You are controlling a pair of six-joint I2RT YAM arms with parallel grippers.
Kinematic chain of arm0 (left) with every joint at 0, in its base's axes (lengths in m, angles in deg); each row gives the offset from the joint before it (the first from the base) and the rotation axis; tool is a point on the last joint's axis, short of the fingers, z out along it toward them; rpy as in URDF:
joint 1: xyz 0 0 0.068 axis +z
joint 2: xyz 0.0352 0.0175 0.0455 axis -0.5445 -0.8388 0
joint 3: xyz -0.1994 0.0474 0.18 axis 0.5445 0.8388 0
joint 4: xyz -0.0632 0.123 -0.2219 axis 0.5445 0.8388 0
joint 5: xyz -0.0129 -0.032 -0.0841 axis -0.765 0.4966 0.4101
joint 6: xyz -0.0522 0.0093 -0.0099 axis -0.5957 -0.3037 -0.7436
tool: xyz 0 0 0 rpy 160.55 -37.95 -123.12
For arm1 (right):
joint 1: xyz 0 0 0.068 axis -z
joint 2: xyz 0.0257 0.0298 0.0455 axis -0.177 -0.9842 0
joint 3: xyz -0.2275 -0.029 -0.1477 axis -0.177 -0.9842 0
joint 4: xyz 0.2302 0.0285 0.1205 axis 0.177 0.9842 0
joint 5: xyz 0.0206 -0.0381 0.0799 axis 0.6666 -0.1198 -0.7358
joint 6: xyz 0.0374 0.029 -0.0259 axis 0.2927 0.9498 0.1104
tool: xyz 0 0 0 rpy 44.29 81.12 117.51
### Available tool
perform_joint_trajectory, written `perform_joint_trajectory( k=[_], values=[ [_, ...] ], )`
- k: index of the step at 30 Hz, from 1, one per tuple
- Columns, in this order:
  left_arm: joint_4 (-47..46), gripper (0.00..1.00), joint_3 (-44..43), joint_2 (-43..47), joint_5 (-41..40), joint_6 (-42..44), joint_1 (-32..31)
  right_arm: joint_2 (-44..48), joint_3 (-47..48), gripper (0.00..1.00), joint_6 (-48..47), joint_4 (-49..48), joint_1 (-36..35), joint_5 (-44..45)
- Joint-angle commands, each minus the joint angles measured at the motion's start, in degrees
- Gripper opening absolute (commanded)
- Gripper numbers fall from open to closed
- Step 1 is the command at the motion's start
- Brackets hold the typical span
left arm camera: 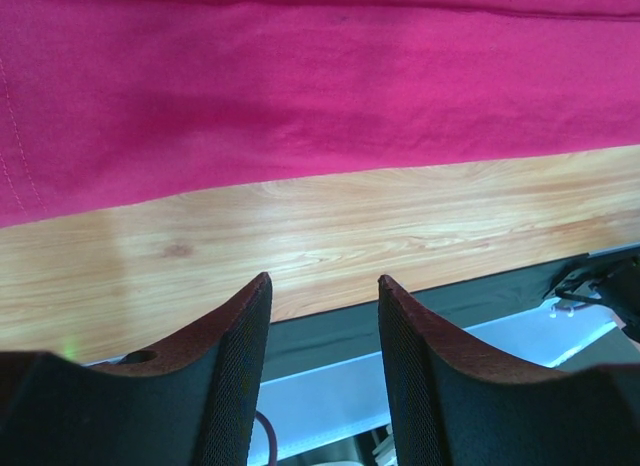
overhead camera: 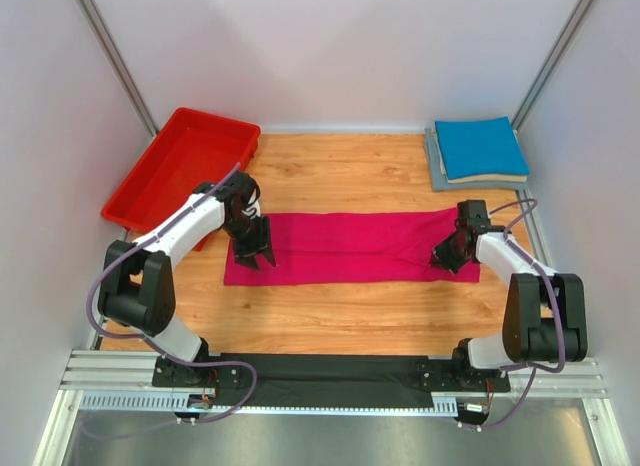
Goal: Fold and stack the t-shirts
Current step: Fold the tshirt
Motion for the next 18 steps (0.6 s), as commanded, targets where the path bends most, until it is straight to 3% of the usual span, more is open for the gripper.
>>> perform_joint_trajectory(
  k=[1,5,15,17,18],
  values=[
    [-0.46,0.54,-2.14,-0.67,0.30,0.77,-0.29,-0.55,4.09,0.00,0.72,0.26,-0.18,0.45],
    [-0.81,0.54,-2.06,-1.37,0.39,0.42,-0.29,-1.69,6.56,0.00,1.33,1.49,-2.03,0.28],
    [-1.07,0.53,-2.93,-3.30,1.00,0.50,-0.20,-6.61,11.92,0.24,1.69,8.44,-4.23,2.65],
    [-1.07,0.53,-3.02,-3.48,1.00,0.42,-0.20,-6.62,12.27,0.24,1.42,9.40,-4.32,3.35],
    [-1.25,0.53,-3.20,-3.74,1.09,0.24,-0.29,-6.62,12.45,0.18,1.25,9.67,-4.40,3.53]
  ],
)
